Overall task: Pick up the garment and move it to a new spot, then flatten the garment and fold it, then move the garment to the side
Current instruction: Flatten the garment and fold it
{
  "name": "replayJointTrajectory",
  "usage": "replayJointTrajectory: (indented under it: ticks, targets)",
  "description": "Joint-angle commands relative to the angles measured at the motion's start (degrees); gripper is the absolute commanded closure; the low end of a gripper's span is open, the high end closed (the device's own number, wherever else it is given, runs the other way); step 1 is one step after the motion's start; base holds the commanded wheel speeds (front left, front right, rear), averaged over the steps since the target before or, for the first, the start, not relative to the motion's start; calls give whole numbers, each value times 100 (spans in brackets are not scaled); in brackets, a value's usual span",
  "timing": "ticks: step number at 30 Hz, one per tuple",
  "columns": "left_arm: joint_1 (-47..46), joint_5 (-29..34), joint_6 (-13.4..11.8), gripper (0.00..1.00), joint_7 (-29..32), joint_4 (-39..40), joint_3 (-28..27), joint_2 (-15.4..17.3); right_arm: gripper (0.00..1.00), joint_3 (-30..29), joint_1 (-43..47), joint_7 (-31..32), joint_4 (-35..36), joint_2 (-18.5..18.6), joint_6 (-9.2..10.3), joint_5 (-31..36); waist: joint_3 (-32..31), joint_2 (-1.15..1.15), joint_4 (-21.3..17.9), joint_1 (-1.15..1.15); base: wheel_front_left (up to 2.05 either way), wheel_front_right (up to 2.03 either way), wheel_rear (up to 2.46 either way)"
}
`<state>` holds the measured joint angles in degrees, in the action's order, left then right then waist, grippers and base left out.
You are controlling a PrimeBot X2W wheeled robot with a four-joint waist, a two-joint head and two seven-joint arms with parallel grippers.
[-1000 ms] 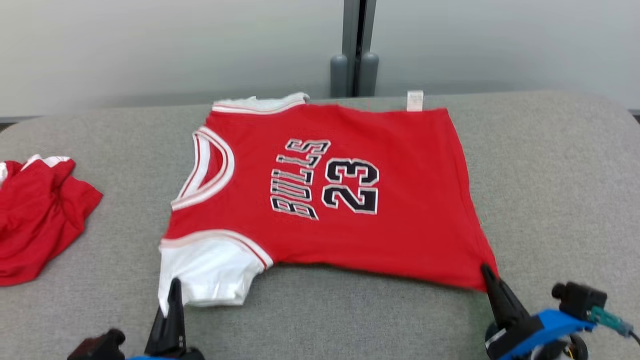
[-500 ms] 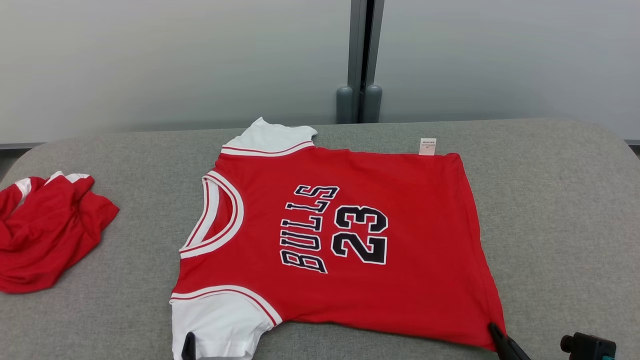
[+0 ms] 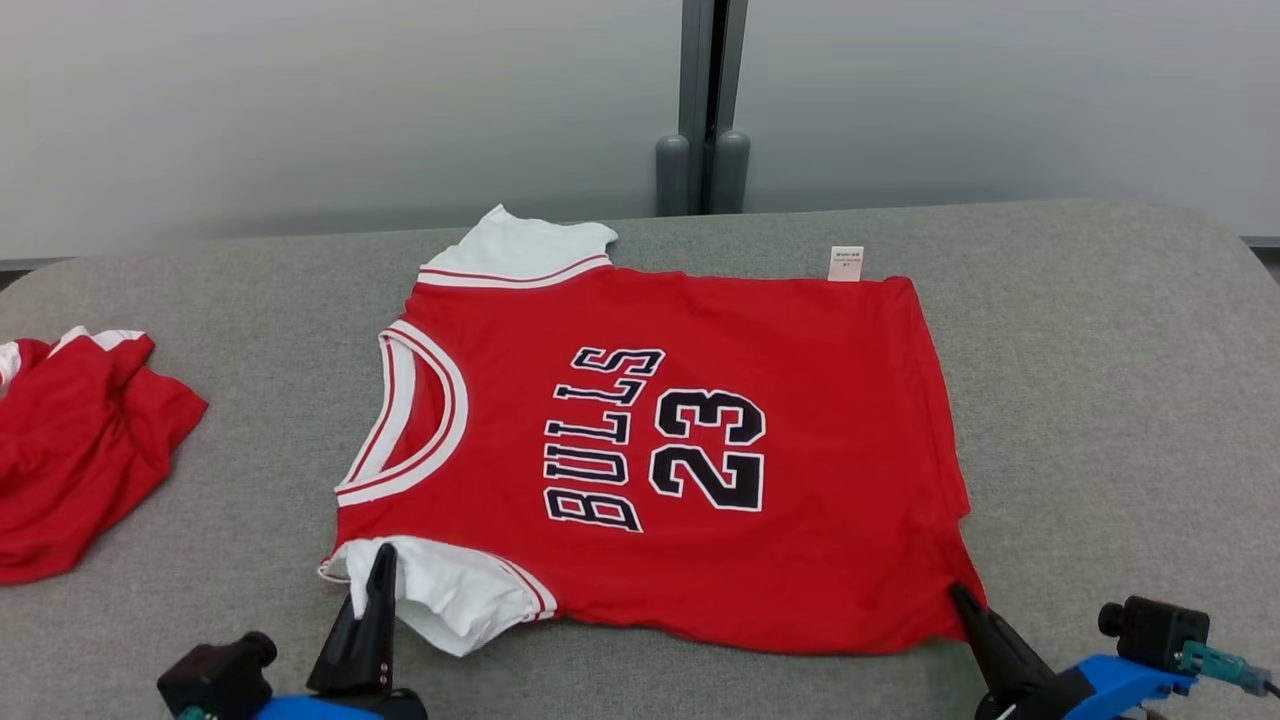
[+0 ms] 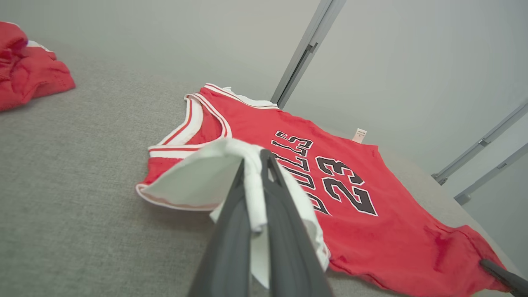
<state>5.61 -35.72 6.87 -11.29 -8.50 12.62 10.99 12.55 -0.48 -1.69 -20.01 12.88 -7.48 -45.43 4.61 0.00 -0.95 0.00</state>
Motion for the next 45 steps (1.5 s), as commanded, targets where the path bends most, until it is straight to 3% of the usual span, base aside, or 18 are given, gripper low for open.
replayJointTrajectory:
  ticks: [1, 18, 34, 35, 36, 37, 38, 39, 45]
  targets:
    - [-186, -27, 27, 100, 34, -6, 38, 41, 100, -36, -112, 29, 41, -24, -3, -13, 49, 0, 14, 0, 0, 0, 0]
    - [-1931, -535, 61, 100, 138, -1022, 430, 688, 100, -427, -528, 642, 356, -238, -3, -570, 272, 0, -156, 0, 0, 0, 0]
    - [-3255, -828, 61, 100, 32, -2527, 1401, 931, 100, -705, -1490, 992, -259, -480, -3, -458, 519, 0, -267, 0, 0, 0, 0]
    - [-3340, -865, 61, 100, 4, -2616, 1458, 930, 93, -693, -1573, 955, -315, -463, -3, -387, 538, 0, -268, 0, 0, 0, 0]
    - [-3428, -892, 62, 100, -15, -2701, 1513, 925, 56, -688, -1649, 923, -386, -471, -3, -362, 556, 0, -269, 0, 0, 0, 0]
    - [-3503, -917, 62, 73, -40, -2778, 1565, 912, 19, -681, -1720, 893, -451, -488, -3, -329, 568, 0, -268, 0, 0, 0, 0]
    - [-3571, -921, 62, 4, -75, -2856, 1636, 905, 0, -686, -1791, 864, -532, -494, -3, -297, 574, 0, -264, 0, 0, 0, 0]
    - [-3645, -937, 62, 0, -127, -2943, 1676, 895, 0, -693, -1859, 816, -599, -495, -3, -280, 579, 0, -251, 0, 0, 0, 0]
    - [-3835, -1020, 62, 0, -352, -3306, 1785, 796, 0, -516, -2009, 504, -871, -387, -3, -80, 521, 0, -172, 0, 0, 0, 0]
